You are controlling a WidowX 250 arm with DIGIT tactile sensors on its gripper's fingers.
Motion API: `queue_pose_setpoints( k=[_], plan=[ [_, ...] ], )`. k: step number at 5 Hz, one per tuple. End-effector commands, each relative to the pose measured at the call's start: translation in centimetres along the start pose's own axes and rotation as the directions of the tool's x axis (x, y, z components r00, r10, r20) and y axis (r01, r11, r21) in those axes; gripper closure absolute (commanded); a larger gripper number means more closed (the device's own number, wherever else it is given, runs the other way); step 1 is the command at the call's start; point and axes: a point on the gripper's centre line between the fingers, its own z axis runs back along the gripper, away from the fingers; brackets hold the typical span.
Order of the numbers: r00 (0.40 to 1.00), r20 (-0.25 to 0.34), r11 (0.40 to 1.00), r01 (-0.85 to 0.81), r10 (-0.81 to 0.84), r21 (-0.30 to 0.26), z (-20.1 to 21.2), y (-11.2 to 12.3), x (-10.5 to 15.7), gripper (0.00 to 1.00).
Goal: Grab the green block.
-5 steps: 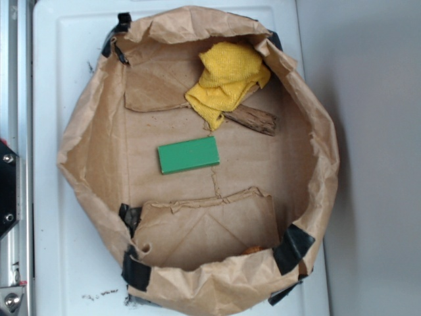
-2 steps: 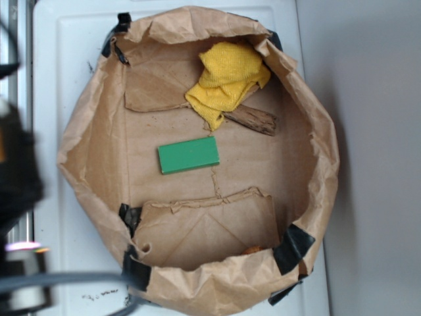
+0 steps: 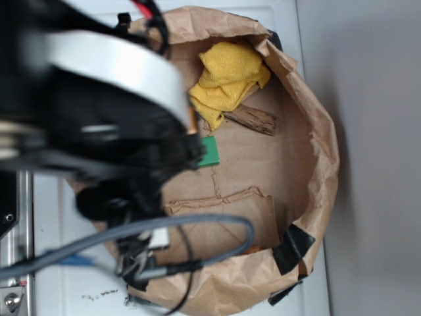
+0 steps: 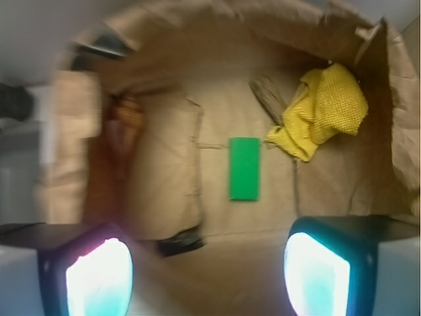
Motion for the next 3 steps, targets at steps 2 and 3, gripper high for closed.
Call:
queue_pose_setpoints(
  k=[2, 3],
  plan=[
    [0.999, 0.037, 1.000, -0.017, 0.017, 0.006, 0.8, 0.4, 0.4, 0.00],
    [1.000, -0.010, 1.000, -0.012, 0.012, -0.022, -3.6, 1.1, 2.4, 0.00]
  ],
)
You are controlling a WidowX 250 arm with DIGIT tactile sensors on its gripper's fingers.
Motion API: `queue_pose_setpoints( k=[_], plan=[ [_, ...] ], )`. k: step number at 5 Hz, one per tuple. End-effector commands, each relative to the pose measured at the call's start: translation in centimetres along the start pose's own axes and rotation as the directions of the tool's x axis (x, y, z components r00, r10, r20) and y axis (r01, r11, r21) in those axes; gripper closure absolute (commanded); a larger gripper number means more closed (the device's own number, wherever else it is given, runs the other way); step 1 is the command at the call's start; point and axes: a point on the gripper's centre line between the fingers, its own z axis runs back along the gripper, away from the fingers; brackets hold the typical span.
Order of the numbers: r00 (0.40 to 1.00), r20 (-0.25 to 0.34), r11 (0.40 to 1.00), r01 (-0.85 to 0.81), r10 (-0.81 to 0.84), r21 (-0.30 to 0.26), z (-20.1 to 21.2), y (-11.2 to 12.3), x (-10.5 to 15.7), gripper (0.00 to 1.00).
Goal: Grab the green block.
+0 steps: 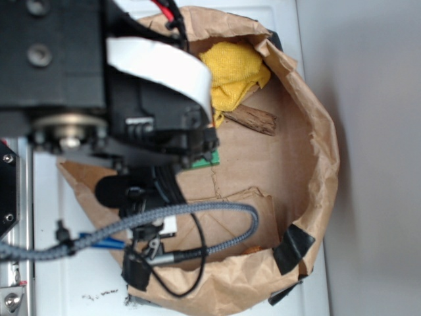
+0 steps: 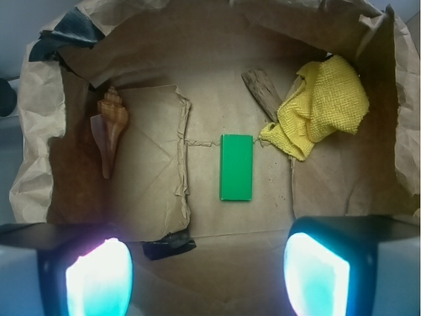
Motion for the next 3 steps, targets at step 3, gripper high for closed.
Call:
queue_pose_setpoints(
  k=[3],
  plan=[
    [1.000, 0.020, 0.998, -0.021, 0.020, 0.058, -10.4, 4.9, 3.0, 0.00]
  ],
)
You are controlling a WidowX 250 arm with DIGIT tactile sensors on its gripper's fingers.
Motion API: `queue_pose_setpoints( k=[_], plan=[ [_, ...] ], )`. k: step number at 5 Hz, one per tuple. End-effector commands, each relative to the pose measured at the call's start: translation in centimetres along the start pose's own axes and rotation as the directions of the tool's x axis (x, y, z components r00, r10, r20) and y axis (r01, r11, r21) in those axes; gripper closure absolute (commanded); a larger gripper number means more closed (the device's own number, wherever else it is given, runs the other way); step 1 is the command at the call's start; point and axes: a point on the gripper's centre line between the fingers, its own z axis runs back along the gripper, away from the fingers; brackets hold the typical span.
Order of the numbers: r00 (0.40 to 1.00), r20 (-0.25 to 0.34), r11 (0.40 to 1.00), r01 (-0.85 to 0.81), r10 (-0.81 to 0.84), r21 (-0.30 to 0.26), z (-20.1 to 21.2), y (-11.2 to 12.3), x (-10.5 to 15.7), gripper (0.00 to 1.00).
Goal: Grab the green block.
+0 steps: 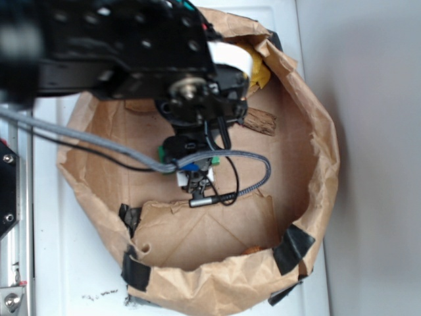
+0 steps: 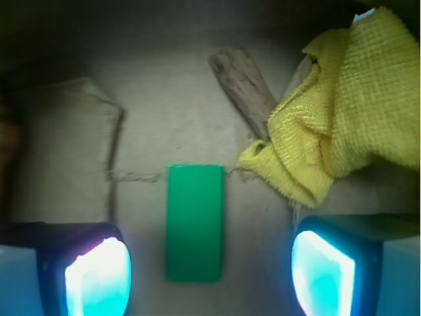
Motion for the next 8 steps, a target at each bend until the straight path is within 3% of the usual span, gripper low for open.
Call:
queue_pose_setpoints(
  k=[1, 2, 3, 4, 5, 6, 8],
  plan=[
    [0.998, 0.039, 0.998, -0.057, 0.056, 0.025, -1.7, 0.5, 1.0, 0.00],
    [0.995, 0.021, 0.995, -0.098, 0.099, -0.031, -3.2, -0.2, 1.4, 0.00],
    [0.987, -0.023, 0.986, -0.162, 0.161, -0.034, -5.1, -0.8, 0.9, 0.00],
    [0.982, -0.012, 0.982, -0.189, 0.189, 0.002, -6.6, -1.5, 0.2, 0.00],
    [0.981, 0.028, 0.981, -0.193, 0.192, 0.034, -6.9, -1.8, 0.0, 1.00],
    [0.980, 0.045, 0.981, -0.195, 0.194, 0.019, -5.9, -1.5, -0.1, 1.00],
    [0.979, 0.034, 0.970, -0.196, 0.203, -0.142, 0.4, 0.1, -0.1, 1.00]
  ],
)
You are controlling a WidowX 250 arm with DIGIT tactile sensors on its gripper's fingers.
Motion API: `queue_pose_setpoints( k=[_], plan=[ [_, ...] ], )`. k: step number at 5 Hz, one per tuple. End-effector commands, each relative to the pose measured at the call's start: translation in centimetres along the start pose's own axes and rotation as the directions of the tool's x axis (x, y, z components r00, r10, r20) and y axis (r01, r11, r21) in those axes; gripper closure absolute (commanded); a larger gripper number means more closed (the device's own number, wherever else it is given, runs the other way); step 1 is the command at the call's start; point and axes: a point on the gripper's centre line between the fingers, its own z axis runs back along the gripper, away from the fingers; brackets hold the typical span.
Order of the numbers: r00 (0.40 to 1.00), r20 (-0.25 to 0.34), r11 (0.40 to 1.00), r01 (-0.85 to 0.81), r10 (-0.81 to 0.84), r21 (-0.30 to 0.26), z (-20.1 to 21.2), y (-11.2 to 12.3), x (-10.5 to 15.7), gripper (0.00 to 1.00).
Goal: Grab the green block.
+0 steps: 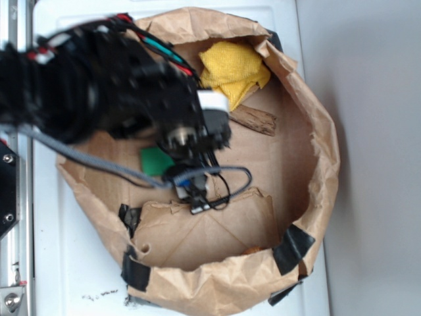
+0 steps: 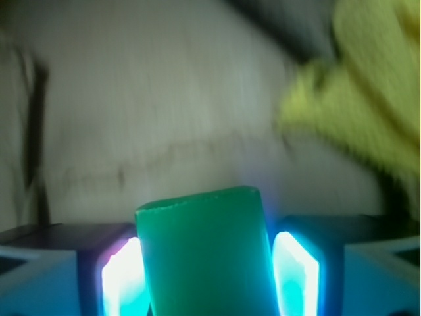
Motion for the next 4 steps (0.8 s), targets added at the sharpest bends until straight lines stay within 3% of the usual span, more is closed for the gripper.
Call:
queue_pose_setpoints(
  k=[1, 2, 3, 4],
  plan=[
    [0.999, 0.031, 0.988, -0.030, 0.035, -0.150, 7.7, 1.8, 1.2, 1.00],
    [0.996, -0.014, 0.991, -0.088, 0.087, -0.099, 10.4, 1.9, 1.5, 1.00],
    [0.997, -0.007, 0.991, -0.080, 0.080, -0.104, 12.1, 2.2, 1.5, 1.00],
    [0.997, 0.021, 0.996, -0.076, 0.077, -0.045, 11.9, 1.7, 1.4, 1.00]
  ],
)
